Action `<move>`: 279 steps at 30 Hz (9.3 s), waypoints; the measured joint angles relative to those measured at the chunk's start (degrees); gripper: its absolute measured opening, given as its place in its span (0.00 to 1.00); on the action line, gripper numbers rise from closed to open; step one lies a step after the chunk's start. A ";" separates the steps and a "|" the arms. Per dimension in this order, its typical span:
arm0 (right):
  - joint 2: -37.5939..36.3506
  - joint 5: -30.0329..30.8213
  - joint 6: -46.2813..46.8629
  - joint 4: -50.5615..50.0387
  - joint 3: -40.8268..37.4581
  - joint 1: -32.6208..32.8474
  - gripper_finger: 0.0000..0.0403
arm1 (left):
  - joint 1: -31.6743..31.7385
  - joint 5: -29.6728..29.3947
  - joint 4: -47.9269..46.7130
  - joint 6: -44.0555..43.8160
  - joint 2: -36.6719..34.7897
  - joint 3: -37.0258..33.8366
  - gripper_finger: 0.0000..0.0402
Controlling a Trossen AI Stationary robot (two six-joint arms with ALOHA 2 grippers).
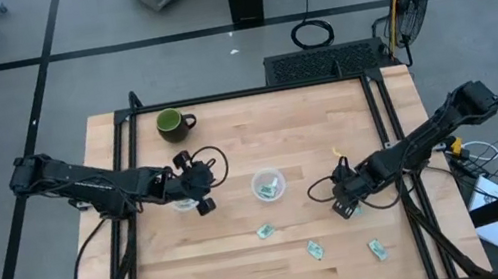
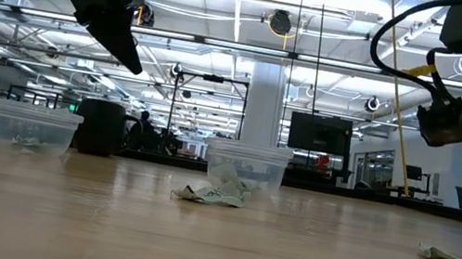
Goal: Pick and place Stevia / Truvia into bins
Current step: Put the white stevia packet into the right transparent container, then put the white stevia packet into the left transparent container
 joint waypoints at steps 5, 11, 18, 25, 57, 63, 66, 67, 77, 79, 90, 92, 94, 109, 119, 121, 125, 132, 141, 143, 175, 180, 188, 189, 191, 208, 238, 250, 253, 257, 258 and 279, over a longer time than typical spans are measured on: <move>0.00 -1.13 0.06 0.01 0.00 0.03 0.29 | 0.00 0.00 0.01 0.26 0.00 0.00 0.22; 0.00 -1.46 2.31 0.01 0.00 1.42 0.29 | 0.07 -0.20 0.01 0.42 0.00 0.00 0.22; 0.00 1.01 3.50 0.04 0.00 3.95 0.22 | 0.04 -0.64 0.03 0.39 0.00 0.00 0.22; 0.28 1.96 5.07 0.66 0.00 4.07 0.03 | 0.04 -1.27 0.03 -0.18 0.00 0.00 0.22; -0.15 16.96 -50.28 31.12 0.02 -2.36 0.00 | 0.05 -1.25 1.35 -0.24 0.02 -0.02 0.22; -0.13 10.79 -36.95 19.92 0.00 -1.56 0.04 | 0.04 -1.27 1.45 -0.24 0.02 -0.04 0.22; -0.13 10.80 -32.71 18.12 -0.02 -1.10 0.06 | 0.05 -1.26 1.56 -0.26 0.02 -0.04 0.22; -0.12 10.80 -31.56 17.83 -0.02 -1.00 0.07 | 0.06 -1.26 1.56 -0.24 0.02 -0.04 0.22; -0.02 10.73 -39.46 18.08 -0.01 -0.94 0.10 | 0.04 -1.23 1.54 -0.36 0.02 -0.04 0.22; -0.02 10.77 -43.38 18.11 -0.02 -1.16 0.09 | 0.04 -1.22 1.52 -0.37 0.02 -0.04 0.22; -0.02 7.37 -32.75 17.67 -0.01 -1.22 0.09 | 0.04 -1.25 1.52 -0.04 0.02 -0.04 0.22; -0.02 7.49 -31.14 17.57 -0.02 -1.22 0.11 | 0.04 -1.25 1.52 -0.07 0.02 -0.04 0.22; -0.02 7.60 -29.87 16.87 0.00 -1.22 0.13 | 0.04 -1.25 1.52 -0.04 0.02 -0.04 0.22; -0.04 7.54 -25.46 32.07 -10.41 -1.22 0.27 | 0.04 -1.25 1.52 -0.09 0.02 -0.04 0.22; -0.24 6.96 -25.29 35.26 -13.82 -1.23 0.23 | 0.06 -1.27 1.65 -0.11 0.02 -0.04 0.22; -0.21 6.90 -25.60 38.94 -15.09 -1.24 0.20 | 0.04 -1.27 1.67 -0.13 0.02 -0.04 0.22; -0.13 6.61 -25.92 43.86 -17.07 -1.25 0.11 | 0.05 -1.27 1.68 -0.13 0.02 -0.04 0.22; 0.02 6.03 -29.19 49.63 -19.17 -1.24 0.02 | 0.04 -1.29 1.71 -0.12 0.02 -0.04 0.22; 0.07 17.27 -57.42 70.20 -19.21 -1.20 0.00 | 0.04 -1.31 1.80 -0.11 0.02 -0.04 0.22; 0.02 27.12 -62.92 75.90 -19.17 -1.79 0.00 | 0.04 -1.33 1.82 -0.11 0.02 -0.04 0.22; 22.15 14.64 -62.16 55.47 9.78 -15.90 0.04 | 3.06 -5.18 6.24 -0.38 0.02 -0.04 0.22; 22.12 15.08 -62.79 54.56 9.77 -15.91 0.12 | 3.06 -5.16 6.26 -0.39 0.02 -0.04 0.22; 18.81 15.37 -68.64 55.80 9.70 -15.91 0.20 | 3.06 0.96 9.06 -0.25 0.02 -0.04 0.22; 17.90 15.39 -69.56 56.10 9.73 -15.91 0.21 | 3.06 3.53 10.13 0.06 0.02 -0.04 0.22; 15.56 15.39 -71.86 55.30 9.70 -15.91 0.21 | 2.84 9.52 11.89 0.59 0.02 -0.04 0.22; -3.45 15.69 -85.63 46.34 9.73 -15.91 0.20 | -7.42 20.44 31.99 2.61 16.50 -0.18 0.22; -7.52 15.30 -101.80 62.41 9.66 -16.00 0.20 | -5.57 24.41 48.29 1.65 32.32 0.35 0.36; -7.48 15.26 -102.05 62.37 9.66 -16.00 0.20 | -4.48 26.13 52.82 8.62 35.69 0.37 0.50; -7.50 15.26 -102.05 61.86 9.66 -16.00 0.20 | -3.91 27.16 55.04 9.28 38.66 1.42 0.50; -7.21 15.25 -101.53 60.92 9.70 -16.00 0.20 | -3.65 27.28 55.33 11.18 41.17 2.75 0.50; -7.21 15.24 -101.50 60.74 9.70 -16.00 0.20 | -3.68 27.30 55.33 11.60 41.09 2.72 0.50; -7.23 15.30 -97.03 52.08 9.70 -16.00 0.20 | -4.84 26.53 45.52 13.04 36.73 2.60 0.02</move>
